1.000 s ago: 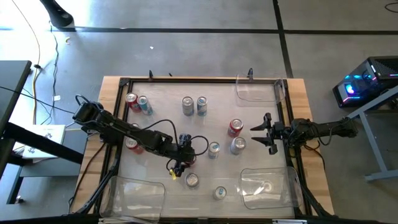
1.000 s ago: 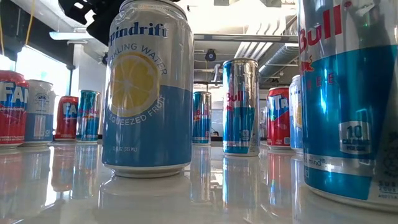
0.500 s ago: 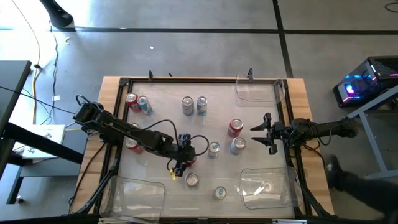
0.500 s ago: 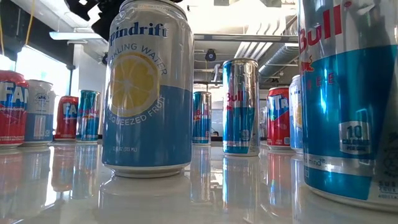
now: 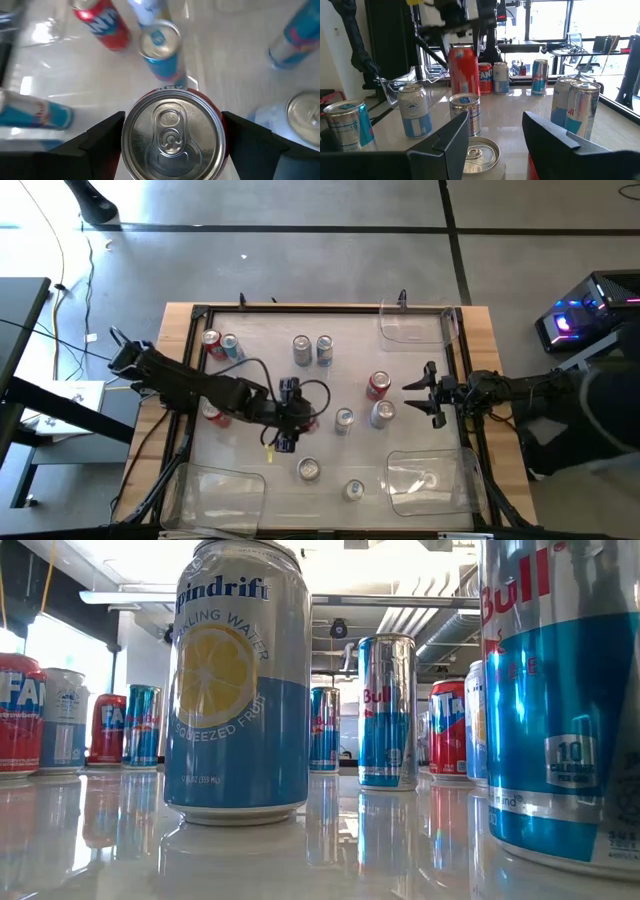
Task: Sort soda cans
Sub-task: Put the bottom right orange soda can into the bottom left transparent bin
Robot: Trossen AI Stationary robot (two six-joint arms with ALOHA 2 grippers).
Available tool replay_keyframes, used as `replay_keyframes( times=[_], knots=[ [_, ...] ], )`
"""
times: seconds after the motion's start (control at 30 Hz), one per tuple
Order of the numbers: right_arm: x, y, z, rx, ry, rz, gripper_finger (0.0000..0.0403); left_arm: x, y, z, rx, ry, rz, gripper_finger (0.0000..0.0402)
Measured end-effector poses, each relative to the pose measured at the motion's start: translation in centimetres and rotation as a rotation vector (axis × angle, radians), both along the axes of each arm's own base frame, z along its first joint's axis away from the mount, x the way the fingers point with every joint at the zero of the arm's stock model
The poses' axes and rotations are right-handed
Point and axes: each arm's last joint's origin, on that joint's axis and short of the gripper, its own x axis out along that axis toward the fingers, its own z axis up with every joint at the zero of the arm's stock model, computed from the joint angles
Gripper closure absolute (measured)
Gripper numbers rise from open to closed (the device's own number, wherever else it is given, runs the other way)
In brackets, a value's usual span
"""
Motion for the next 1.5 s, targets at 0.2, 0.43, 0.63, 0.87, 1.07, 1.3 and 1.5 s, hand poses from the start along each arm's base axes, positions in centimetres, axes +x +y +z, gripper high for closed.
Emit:
replay_keyframes(
  times=[0.2,0.43,0.63,0.87,1.07,1.3,1.5],
  knots=[
    [0.0,0.0,0.0,0.0,0.0,-0.001,0.0224,-2.4,-1.7,5.8,-0.1,-0.089,-0.004,0.0114],
    [0.0,0.0,0.0,0.0,0.0,0.0,0.0224,-5.5,-5.6,9.3,-0.333,-0.124,0.027,0.0113],
    [0.0,0.0,0.0,0.0,0.0,0.0,0.0224,-7.7,-8.5,8.1,-0.42,-0.038,0.145,0.0113],
    [0.0,0.0,0.0,0.0,0.0,0.0,0.0224,-9.3,-11.5,5.2,-0.439,0.129,0.317,0.0113],
    [0.0,0.0,0.0,0.0,0.0,0.0,0.0224,-10.6,-14.2,3.3,-0.493,0.219,0.424,0.0113],
    [0.0,0.0,0.0,0.0,0.0,0.0,0.0224,-11.8,-16.7,-0.1,-0.344,0.26,0.525,0.0112],
    [0.0,0.0,0.0,0.0,0.0,0.0,0.0224,-11.2,-18.8,-3.4,-0.248,0.222,0.55,0.0112]
  ],
)
